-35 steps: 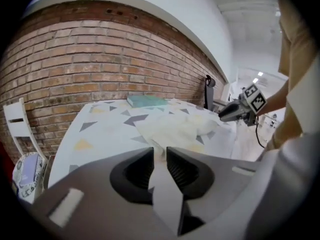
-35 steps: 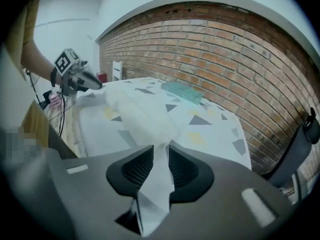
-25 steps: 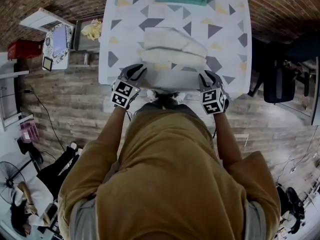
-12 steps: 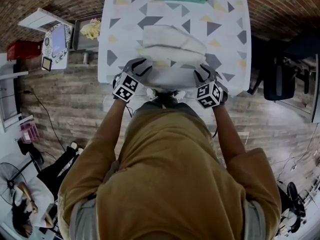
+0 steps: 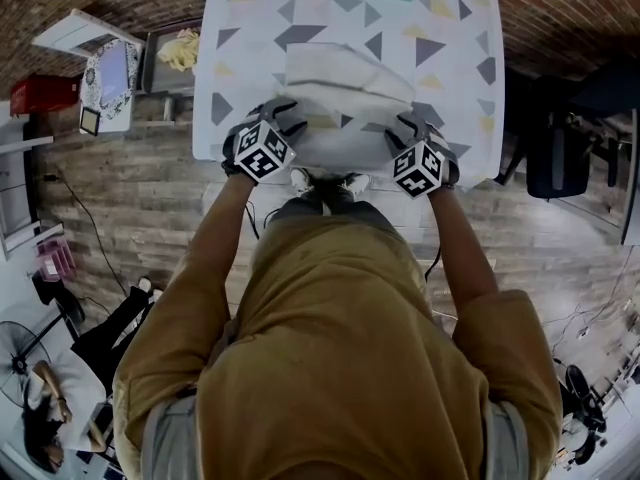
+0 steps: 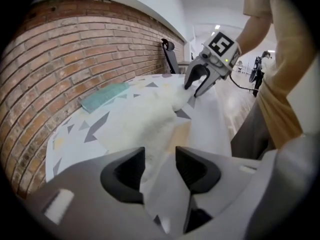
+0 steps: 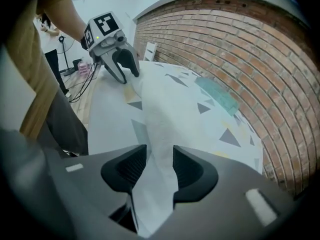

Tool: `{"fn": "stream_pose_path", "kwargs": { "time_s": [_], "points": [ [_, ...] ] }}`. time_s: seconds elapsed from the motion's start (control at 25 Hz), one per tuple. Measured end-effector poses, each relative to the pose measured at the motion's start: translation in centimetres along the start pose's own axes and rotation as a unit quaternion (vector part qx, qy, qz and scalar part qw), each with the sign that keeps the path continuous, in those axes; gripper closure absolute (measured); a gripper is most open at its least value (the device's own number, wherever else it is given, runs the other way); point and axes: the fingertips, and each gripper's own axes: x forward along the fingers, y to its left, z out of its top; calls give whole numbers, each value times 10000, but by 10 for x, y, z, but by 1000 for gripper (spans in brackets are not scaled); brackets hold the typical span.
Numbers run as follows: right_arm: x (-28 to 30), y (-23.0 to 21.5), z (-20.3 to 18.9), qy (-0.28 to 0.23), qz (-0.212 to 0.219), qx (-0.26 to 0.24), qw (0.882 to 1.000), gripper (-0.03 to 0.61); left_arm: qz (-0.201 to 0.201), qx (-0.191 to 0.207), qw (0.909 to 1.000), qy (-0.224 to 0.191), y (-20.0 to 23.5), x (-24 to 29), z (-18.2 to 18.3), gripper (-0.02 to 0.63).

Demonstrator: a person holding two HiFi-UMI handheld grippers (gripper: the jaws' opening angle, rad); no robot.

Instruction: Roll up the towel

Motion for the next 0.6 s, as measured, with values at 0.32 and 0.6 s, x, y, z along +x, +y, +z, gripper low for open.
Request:
{"fn": "stream_pose_path", "kwargs": {
  "time_s": [0.32, 0.6],
  "points": [
    [-5, -9, 0, 77, -4, 142, 9999, 546, -79, -300, 9995, -60, 9, -6, -2, 531],
    [-41, -26, 12, -180, 174, 493, 9985, 551, -448, -487, 9962, -572, 18, -42, 29, 537]
  ]
}}
